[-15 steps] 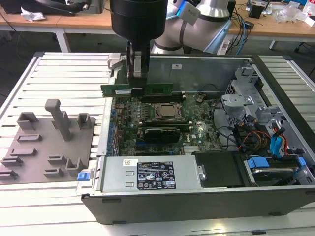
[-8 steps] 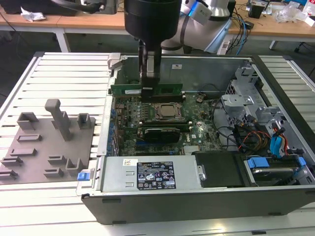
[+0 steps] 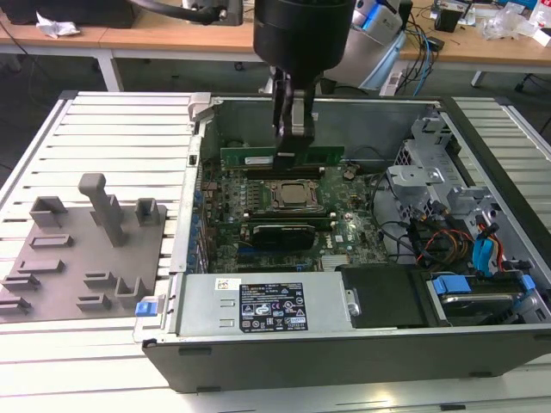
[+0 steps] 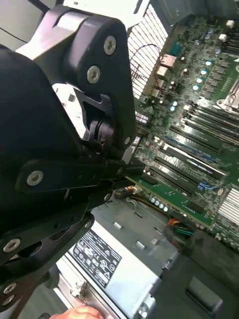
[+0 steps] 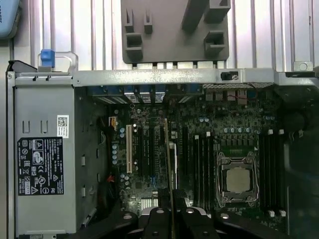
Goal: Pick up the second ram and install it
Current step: 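Pick up the second ram and move it above second insertion slot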
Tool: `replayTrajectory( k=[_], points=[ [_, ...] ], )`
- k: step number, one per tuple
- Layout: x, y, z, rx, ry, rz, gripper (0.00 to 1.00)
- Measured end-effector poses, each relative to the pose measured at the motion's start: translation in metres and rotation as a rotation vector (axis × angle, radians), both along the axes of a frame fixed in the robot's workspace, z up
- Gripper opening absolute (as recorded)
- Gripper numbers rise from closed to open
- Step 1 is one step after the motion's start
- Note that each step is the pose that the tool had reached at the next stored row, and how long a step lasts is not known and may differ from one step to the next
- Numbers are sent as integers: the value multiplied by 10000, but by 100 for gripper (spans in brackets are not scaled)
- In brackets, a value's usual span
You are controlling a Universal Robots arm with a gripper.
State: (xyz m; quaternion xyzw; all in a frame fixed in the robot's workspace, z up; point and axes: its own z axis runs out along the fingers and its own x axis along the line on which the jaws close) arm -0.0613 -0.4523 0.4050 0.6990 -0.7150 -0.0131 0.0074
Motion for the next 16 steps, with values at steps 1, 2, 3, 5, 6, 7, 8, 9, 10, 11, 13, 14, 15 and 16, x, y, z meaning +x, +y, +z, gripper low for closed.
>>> replayTrajectory(
  k=[1, 2, 3, 5, 6, 7, 8, 9, 10, 11, 13, 14, 15, 16],
  points=[
    [35, 0, 0, 0, 1, -1, 14],
    [67, 1, 0, 0, 1, -1, 14],
    [87, 2, 0, 0, 1, -1, 14],
    [146, 2, -1, 0, 2, 0, 14],
    [168, 3, 0, 0, 1, 0, 14],
    [186, 3, -1, 0, 2, -1, 14],
    [224, 3, -1, 0, 2, -1, 14],
    [244, 4, -1, 0, 2, -2, 14],
    [262, 4, -1, 0, 2, -1, 14],
    [283, 4, -1, 0, 3, 0, 14],
    [333, 6, -2, 1, 3, -1, 14],
    [374, 8, -3, 1, 4, -1, 14],
    [399, 11, -3, 0, 4, -1, 14],
    [418, 12, -3, 0, 4, -1, 14]
  ],
)
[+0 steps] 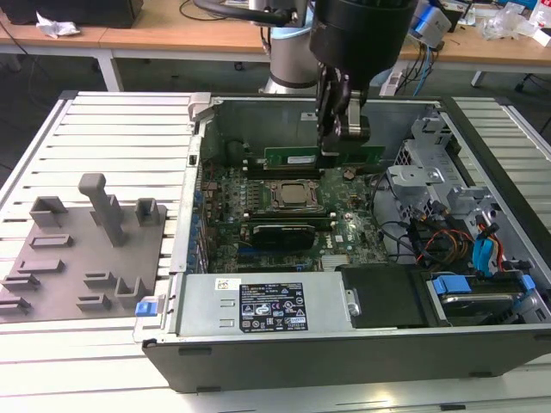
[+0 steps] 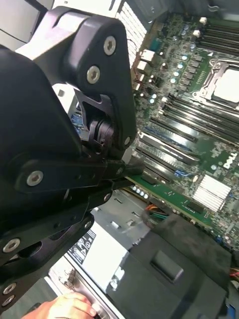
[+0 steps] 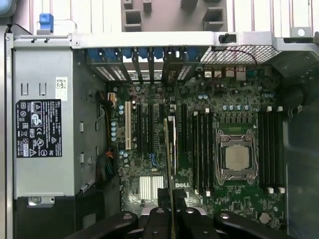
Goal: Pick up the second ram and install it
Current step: 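Pick up the second ram and move it above second insertion slot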
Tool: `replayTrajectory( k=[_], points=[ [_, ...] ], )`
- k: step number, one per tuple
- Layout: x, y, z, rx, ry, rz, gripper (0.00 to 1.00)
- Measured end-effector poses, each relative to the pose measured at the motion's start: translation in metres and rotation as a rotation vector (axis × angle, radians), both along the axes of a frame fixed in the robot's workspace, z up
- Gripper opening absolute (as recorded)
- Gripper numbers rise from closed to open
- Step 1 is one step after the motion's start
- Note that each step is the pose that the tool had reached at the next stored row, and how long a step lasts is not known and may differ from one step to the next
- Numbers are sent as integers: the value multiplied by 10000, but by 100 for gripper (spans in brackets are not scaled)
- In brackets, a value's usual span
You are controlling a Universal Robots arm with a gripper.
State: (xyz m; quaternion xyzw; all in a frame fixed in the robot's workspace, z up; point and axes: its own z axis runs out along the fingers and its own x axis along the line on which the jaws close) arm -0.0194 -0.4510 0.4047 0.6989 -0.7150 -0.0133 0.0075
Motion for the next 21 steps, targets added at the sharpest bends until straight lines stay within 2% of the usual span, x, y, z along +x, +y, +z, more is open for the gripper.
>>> replayTrajectory(
  k=[4, 5, 7, 8, 10, 15, 21],
  points=[
    [18, 2, 0, 21, 0, 0, 14],
    [19, 1, 0, 77, 1, 1, 14],
    [18, 2, -3, 388, -1, -100, 14],
    [18, 2, -7, 418, -4, -211, 14],
    [19, 3, -12, 419, -7, -419, 14],
    [19, 12, -43, 417, -7, -420, 14],
    [19, 12, -126, 418, -3, -421, 14]
  ],
)
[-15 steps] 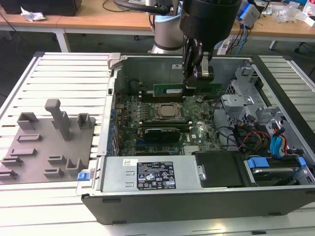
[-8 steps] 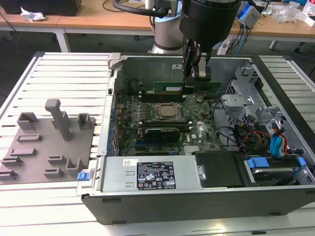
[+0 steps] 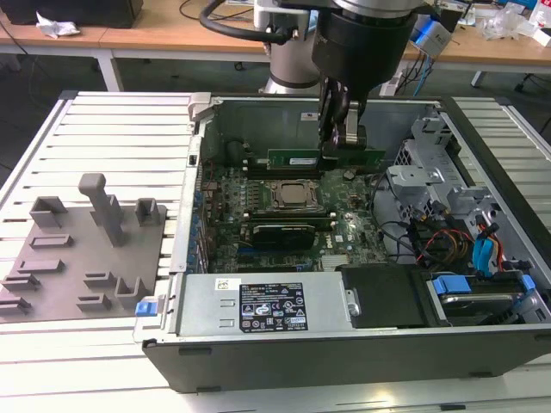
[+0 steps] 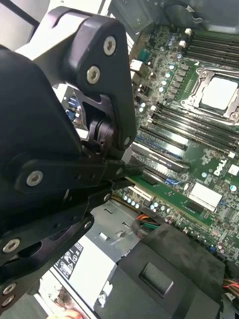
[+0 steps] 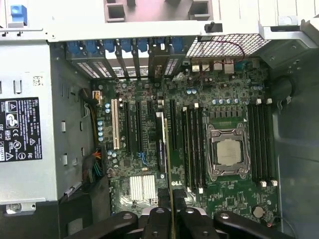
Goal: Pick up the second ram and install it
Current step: 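Pick up the second ram and move it above second insertion slot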
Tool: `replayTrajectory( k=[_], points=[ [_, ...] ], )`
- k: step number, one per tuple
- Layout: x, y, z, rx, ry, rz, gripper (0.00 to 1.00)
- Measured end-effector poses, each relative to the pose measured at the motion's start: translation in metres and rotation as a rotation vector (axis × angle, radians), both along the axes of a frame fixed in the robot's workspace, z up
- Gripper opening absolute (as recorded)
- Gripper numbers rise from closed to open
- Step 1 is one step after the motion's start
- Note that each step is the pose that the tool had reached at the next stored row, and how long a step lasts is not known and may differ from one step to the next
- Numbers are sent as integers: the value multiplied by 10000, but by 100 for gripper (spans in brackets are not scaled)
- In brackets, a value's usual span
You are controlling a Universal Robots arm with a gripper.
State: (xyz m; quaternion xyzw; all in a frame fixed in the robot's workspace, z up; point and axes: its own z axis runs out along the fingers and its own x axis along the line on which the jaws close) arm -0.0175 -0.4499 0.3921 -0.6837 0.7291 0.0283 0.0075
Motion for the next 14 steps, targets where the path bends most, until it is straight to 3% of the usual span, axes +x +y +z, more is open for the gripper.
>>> replayTrajectory(
  k=[14],
  points=[
    [0, 0, -175, 0, 0, 1, 14]
  ],
)
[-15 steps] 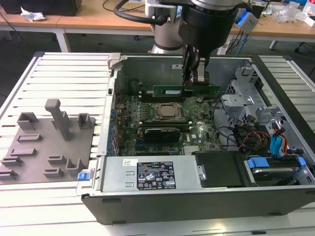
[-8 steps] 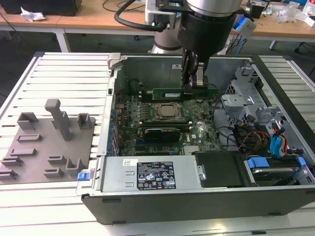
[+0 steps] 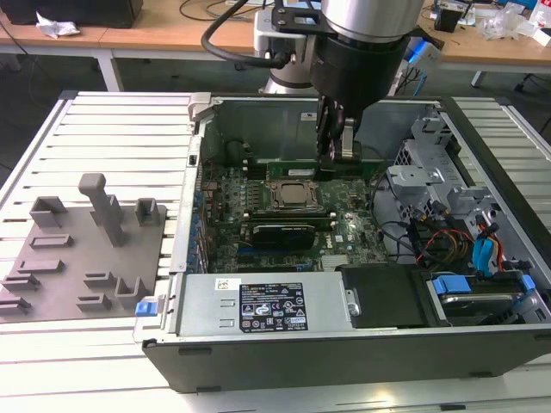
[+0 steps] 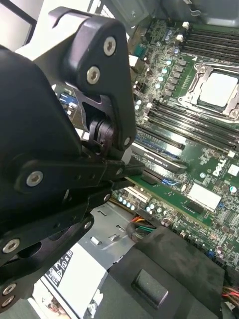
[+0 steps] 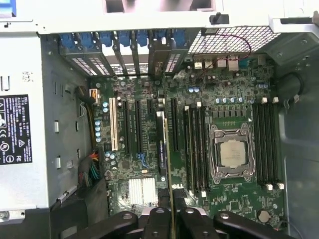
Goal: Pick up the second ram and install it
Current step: 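Pick up the second ram and move it above second insertion slot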
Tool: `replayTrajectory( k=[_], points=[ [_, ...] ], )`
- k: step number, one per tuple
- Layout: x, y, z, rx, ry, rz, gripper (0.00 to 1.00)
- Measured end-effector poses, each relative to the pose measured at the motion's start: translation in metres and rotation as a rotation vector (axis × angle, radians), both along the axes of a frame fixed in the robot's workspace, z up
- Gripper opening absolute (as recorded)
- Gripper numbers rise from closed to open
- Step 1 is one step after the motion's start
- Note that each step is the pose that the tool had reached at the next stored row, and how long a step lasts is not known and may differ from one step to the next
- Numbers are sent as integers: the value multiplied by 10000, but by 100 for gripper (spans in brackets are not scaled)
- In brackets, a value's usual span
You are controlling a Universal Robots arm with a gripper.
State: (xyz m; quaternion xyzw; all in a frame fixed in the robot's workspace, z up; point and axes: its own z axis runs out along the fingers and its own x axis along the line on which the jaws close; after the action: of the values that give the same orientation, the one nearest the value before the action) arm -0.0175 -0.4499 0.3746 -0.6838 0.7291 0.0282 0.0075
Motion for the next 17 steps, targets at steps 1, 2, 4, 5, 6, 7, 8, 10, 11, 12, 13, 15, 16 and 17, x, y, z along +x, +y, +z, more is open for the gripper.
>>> replayTrajectory(
  k=[1, 2, 4, 5, 6, 7, 8, 10, 11, 12, 13, 15, 16, 17],
  points=[
    [0, 0, -9, 0, 0, 0, 14],
    [0, 0, -15, 1, 0, 0, 14],
    [0, 0, -33, 0, 0, 0, 14],
    [0, 0, -40, 0, 0, 0, 14],
    [0, 0, -46, 1, 0, -1, 14],
    [0, 0, -59, 1, 0, 0, 14],
    [0, 0, -72, 1, 0, 0, 14],
    [0, 0, -95, 1, 0, 0, 14],
    [0, 0, -119, 1, -1, 0, 14],
    [0, 0, -139, 1, -1, 0, 14],
    [0, 6, -155, -1, 1, 0, 14],
    [0, 66, -175, 2, -1, 0, 14],
    [0, 126, -181, 1, 0, 2, 14],
    [0, 159, -186, 0, 0, 2, 14]
  ],
)
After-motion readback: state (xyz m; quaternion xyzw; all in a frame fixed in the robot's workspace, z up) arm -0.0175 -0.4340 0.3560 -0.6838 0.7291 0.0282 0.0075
